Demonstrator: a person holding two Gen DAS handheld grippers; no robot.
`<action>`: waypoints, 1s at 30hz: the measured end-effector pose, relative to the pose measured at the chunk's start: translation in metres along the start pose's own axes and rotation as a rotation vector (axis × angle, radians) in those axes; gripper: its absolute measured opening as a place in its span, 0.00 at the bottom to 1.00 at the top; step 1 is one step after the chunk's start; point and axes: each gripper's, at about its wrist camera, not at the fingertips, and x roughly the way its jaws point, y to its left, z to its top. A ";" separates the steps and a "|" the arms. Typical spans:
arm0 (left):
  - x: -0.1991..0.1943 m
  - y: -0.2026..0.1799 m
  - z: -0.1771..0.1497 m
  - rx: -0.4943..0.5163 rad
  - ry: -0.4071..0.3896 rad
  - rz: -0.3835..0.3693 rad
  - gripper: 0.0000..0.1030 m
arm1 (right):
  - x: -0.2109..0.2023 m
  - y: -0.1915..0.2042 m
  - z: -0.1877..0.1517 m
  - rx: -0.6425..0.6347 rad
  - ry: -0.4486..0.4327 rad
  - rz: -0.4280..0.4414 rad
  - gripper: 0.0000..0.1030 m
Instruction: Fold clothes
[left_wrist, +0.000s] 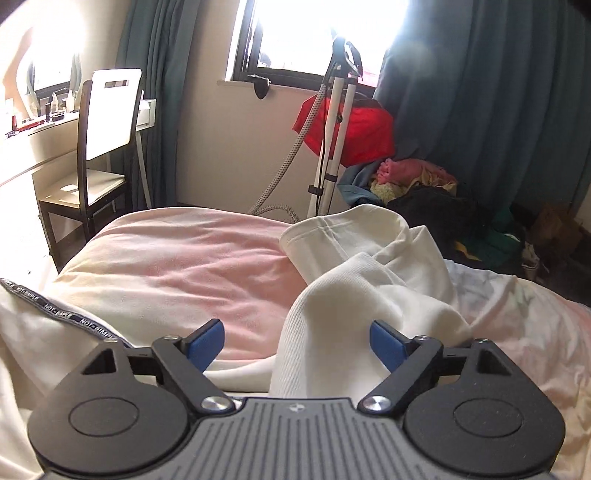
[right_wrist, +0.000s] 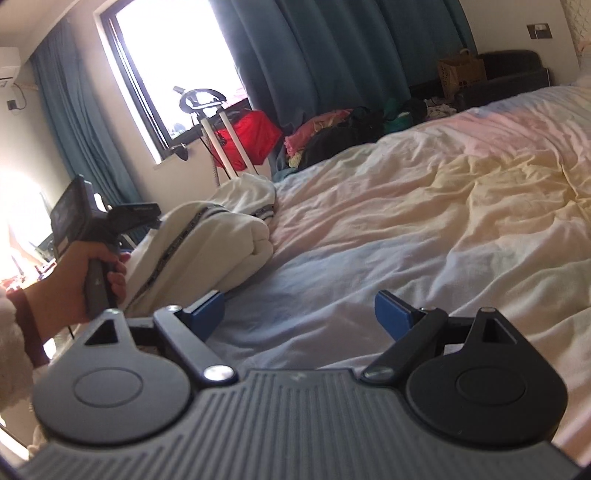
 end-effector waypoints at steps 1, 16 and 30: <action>0.010 -0.001 0.006 -0.002 0.009 0.001 0.70 | 0.010 -0.005 -0.002 0.017 0.029 -0.009 0.87; -0.134 -0.016 -0.053 0.217 -0.154 -0.369 0.02 | 0.056 -0.009 -0.009 0.050 0.086 0.012 0.87; -0.246 -0.015 -0.253 0.298 -0.031 -0.509 0.02 | -0.011 0.023 -0.014 -0.134 0.018 0.041 0.87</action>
